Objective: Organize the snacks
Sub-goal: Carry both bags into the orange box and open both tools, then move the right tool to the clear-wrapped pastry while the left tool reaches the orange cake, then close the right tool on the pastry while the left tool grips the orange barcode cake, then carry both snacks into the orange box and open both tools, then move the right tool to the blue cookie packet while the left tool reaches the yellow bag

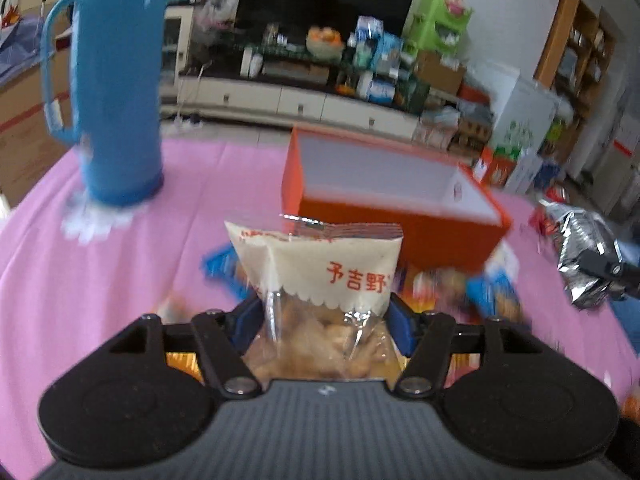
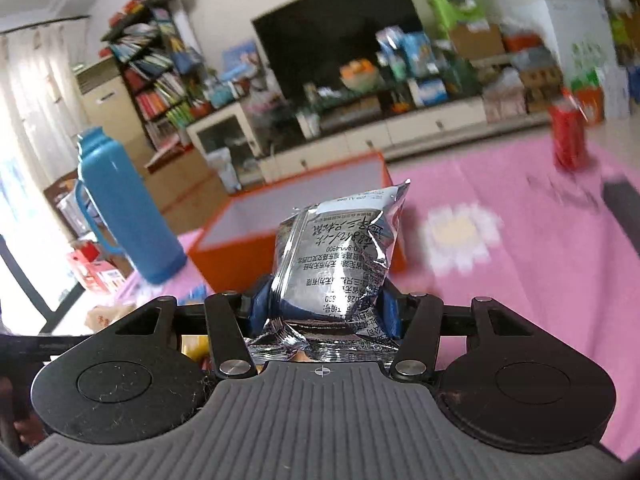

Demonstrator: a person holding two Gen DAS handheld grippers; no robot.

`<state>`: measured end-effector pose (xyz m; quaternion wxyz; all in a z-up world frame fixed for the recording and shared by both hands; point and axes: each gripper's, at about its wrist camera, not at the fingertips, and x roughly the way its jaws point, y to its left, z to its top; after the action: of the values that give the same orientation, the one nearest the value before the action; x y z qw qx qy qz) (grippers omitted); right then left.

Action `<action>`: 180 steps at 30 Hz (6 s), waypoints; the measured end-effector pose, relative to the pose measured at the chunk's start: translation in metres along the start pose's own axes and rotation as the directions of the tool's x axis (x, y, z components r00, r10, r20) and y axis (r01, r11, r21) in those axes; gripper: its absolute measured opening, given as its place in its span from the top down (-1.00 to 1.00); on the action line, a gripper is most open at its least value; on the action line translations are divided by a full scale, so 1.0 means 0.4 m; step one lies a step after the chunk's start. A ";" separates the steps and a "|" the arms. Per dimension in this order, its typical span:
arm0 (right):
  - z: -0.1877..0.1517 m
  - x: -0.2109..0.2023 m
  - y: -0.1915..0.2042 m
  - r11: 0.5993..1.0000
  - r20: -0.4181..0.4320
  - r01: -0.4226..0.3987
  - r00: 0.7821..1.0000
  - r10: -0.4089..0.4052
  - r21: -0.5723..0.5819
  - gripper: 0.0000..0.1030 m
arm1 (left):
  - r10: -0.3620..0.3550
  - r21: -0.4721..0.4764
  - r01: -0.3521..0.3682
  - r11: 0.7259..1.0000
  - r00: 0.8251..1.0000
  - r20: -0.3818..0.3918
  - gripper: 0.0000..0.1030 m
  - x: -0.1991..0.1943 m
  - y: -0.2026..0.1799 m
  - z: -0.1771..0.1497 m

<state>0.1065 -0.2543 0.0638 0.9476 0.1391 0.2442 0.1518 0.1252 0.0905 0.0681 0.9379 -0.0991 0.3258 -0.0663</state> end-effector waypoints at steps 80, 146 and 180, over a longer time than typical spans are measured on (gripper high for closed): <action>-0.155 0.096 -0.192 0.983 -0.102 0.105 0.991 -0.090 0.150 -0.78 | 0.378 -0.073 -0.395 0.916 0.909 -0.177 -0.46 0.086 0.222 -0.176; 0.005 0.058 -0.045 0.990 -0.065 0.080 0.994 -0.088 -0.117 0.32 | 0.095 -0.074 -0.092 0.993 0.995 0.038 0.17 0.043 0.099 0.046; 0.048 0.191 -0.064 0.988 -0.050 0.013 0.999 -0.021 -0.157 -0.69 | 0.102 0.002 -0.102 0.995 0.995 0.001 -0.39 0.100 -0.080 -0.010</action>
<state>0.1855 -0.2543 0.0393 0.9503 0.0583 0.2571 0.1659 0.1518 0.0514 0.0484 0.9403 -0.0816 0.3297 -0.0187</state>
